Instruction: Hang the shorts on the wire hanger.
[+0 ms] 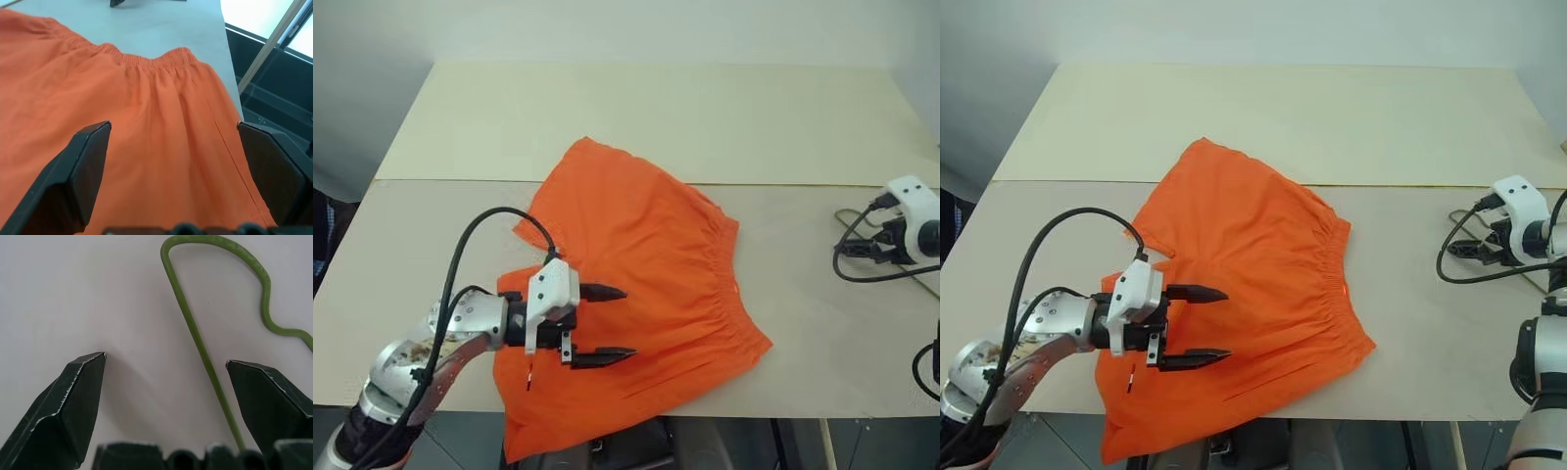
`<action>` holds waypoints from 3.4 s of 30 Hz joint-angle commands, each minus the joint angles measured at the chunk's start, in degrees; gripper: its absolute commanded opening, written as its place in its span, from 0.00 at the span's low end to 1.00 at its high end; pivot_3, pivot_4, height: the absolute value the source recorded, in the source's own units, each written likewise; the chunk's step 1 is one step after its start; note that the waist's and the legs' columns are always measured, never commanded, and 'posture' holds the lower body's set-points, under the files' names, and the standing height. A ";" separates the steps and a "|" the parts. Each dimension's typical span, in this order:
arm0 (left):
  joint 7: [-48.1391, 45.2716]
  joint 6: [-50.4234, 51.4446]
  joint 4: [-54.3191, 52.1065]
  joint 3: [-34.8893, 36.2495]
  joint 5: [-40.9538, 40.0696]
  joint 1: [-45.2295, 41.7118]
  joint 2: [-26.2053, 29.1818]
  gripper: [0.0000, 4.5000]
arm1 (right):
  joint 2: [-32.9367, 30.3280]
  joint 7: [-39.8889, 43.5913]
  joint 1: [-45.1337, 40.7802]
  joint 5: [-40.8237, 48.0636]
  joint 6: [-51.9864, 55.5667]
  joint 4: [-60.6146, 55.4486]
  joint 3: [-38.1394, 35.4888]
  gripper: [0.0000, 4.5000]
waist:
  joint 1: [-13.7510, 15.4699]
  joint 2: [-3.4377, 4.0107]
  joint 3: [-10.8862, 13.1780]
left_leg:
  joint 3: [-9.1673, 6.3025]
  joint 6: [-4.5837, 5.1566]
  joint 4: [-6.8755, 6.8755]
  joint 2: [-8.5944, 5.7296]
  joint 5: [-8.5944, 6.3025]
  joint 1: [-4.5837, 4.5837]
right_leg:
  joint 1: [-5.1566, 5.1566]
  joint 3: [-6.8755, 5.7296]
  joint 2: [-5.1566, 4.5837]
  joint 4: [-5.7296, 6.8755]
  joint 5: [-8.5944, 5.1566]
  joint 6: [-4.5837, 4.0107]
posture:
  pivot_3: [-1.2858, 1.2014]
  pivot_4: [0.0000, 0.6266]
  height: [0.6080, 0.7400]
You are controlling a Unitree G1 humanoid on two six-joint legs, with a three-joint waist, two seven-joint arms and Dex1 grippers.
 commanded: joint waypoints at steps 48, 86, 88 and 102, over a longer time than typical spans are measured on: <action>9.01 -5.36 4.86 0.32 6.90 -6.51 -11.13 1.00 | 0.00 -11.30 0.23 8.15 21.59 -48.08 -17.40 0.01 | 2.60 0.62 -3.94 | -0.06 -0.11 0.44 -0.07 0.07 -1.02 | -0.86 -0.22 0.02 0.27 0.10 0.15 | 0.48 0.12 1.00; 19.42 -17.50 35.51 -3.92 19.39 -33.91 -34.71 1.00 | 48.48 -54.35 13.86 5.74 24.58 -99.75 0.12 0.01 | -8.02 0.38 -13.70 | -0.49 -0.15 -0.24 -0.19 0.13 1.06 | 1.22 0.10 0.27 -0.08 0.19 0.22 | 0.46 0.00 1.00; 20.07 -16.73 35.28 -3.86 20.05 -33.72 -34.58 0.96 | 46.66 -54.40 14.54 3.97 22.45 -99.16 2.58 0.00 | -8.01 0.37 -13.70 | -0.50 -0.15 -0.24 -0.20 0.13 1.05 | 1.22 0.10 0.26 -0.08 0.19 0.22 | 0.46 0.00 1.00; 23.40 -13.63 37.40 -2.24 19.81 -34.39 -36.73 0.03 | 45.81 -53.57 17.07 0.63 17.55 -99.05 7.68 0.00 | -7.67 0.37 -13.70 | -0.51 -0.14 -0.24 -0.19 0.13 1.05 | 1.24 0.11 0.25 -0.11 0.19 0.22 | 0.46 0.00 1.00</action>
